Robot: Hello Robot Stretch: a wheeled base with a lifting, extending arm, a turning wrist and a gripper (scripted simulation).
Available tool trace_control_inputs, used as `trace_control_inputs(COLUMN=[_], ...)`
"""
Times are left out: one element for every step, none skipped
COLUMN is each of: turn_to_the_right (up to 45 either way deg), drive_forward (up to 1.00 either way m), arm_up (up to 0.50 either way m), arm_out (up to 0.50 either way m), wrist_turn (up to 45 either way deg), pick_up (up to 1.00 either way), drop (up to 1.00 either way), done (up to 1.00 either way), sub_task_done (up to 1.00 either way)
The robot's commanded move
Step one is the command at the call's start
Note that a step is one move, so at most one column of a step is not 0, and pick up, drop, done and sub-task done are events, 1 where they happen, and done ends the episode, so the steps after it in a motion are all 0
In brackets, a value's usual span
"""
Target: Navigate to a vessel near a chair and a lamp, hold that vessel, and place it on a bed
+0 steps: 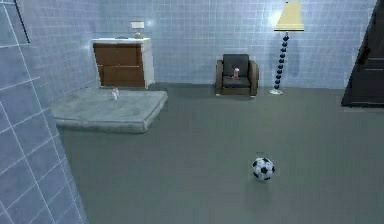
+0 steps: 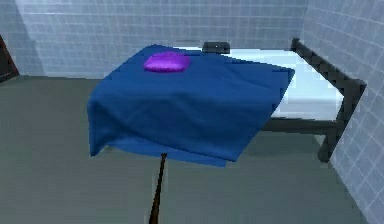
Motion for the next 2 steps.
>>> trace_control_inputs(turn_to_the_right=[0.0,0.0], drive_forward=[1.0,0.2], arm_up=[0.0,0.0], arm_out=[0.0,0.0], wrist_turn=[0.0,0.0], pick_up=[0.0,0.0], drop=[0.0,0.0], done=[0.0,0.0], sub_task_done=[0.0,0.0])
